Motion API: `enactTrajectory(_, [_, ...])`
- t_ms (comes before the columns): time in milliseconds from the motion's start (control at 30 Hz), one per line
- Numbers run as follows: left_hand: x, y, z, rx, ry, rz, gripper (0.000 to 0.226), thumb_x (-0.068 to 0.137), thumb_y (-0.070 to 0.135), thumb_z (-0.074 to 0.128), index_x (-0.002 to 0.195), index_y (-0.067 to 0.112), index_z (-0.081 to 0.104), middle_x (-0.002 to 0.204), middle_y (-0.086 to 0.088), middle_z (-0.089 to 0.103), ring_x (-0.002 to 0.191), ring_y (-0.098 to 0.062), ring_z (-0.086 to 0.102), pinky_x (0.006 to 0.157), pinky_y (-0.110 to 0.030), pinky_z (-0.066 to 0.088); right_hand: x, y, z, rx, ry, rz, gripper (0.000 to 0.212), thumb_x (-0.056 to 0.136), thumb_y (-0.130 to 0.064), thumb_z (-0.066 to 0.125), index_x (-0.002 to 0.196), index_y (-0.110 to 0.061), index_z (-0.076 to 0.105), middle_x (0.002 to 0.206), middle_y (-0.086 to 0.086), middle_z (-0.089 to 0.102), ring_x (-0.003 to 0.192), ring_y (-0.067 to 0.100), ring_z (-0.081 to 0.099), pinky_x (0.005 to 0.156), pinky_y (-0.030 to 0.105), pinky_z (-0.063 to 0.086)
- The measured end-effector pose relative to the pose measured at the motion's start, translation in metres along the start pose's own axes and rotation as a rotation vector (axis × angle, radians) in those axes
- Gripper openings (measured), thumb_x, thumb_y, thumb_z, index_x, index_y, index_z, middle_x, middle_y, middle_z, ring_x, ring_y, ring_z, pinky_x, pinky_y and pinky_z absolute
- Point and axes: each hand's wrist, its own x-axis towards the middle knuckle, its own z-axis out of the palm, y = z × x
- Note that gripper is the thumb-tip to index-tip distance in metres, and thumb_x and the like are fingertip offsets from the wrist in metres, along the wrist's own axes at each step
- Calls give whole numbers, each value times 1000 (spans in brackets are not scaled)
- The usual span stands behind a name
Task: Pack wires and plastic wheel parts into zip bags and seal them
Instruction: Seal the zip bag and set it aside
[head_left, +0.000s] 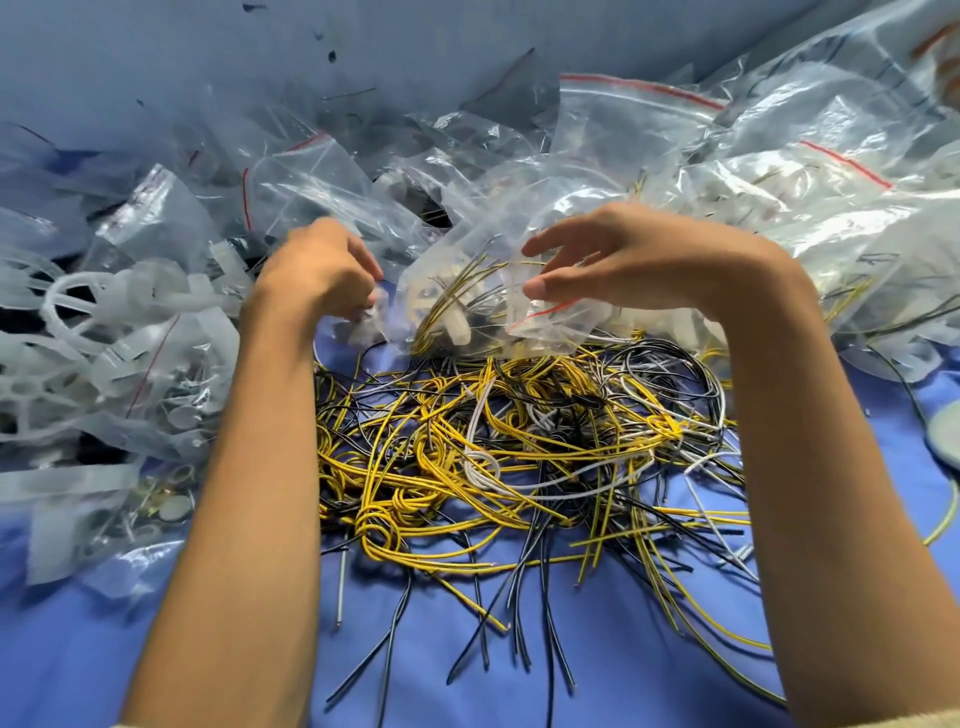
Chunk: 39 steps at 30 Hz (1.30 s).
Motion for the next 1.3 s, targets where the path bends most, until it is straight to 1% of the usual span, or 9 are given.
enactTrajectory(100, [-10,21,-14,-158,75,111,23,77,-1,65,83,21,68,88,-16,71,81,-21,67,90,-36,52,0,-4,-1,9,59,-39,34,83,-48,63,110,-28,65,97,-11,71,81,0,67,79,23,51])
enactTrajectory(233, [-28,51,-22,-310,219,284,21,78,2,64,84,21,69,87,-14,70,82,-21,67,87,-38,55,-1,-5,-1,49,138,-86,23,85,-44,64,99,-27,63,85,-9,71,76,2,67,62,20,45])
enactTrajectory(500, [-47,83,-18,-529,86,418,21,82,0,65,75,21,64,72,-5,64,65,-10,62,65,-20,52,1,1,0,102,107,-96,79,80,-44,68,146,-31,25,108,-13,66,96,6,64,91,33,51])
enactTrajectory(667, [-41,77,-16,-416,152,354,16,81,5,64,80,21,67,77,-4,65,74,-18,64,84,-35,56,3,2,1,82,95,-91,69,80,-47,68,141,-29,40,110,-10,66,92,1,63,79,21,50])
enactTrajectory(800, [-45,78,-19,-557,76,395,15,81,2,66,80,17,64,71,-3,60,61,-10,58,69,-23,53,6,-3,3,17,183,-131,64,77,-52,68,133,-27,50,101,-8,60,87,6,60,70,20,45])
enactTrajectory(1000, [-46,92,-7,-683,-63,476,10,84,4,66,81,13,62,61,2,56,55,-3,57,66,-19,54,13,-14,12,-85,279,-208,40,83,-50,64,110,-21,63,104,4,63,93,17,58,84,36,47])
enactTrajectory(1067, [-45,94,-6,-714,-62,450,10,86,12,66,80,17,61,60,8,52,58,-1,55,64,-16,52,10,-17,10,83,260,-216,20,88,-35,63,93,-17,69,90,4,69,79,11,59,72,29,45])
enactTrajectory(1167, [-40,95,-7,-603,-75,434,16,84,41,65,85,27,58,78,10,56,70,2,56,63,-14,50,6,-17,4,245,262,-172,21,91,-24,58,83,-9,69,86,9,71,73,12,58,71,33,47])
enactTrajectory(1300, [-42,86,-4,-556,-254,399,67,55,72,58,102,26,54,91,10,61,78,4,60,68,-15,48,9,-12,0,441,366,-85,8,92,-20,55,87,-16,53,89,7,61,71,15,61,63,31,53])
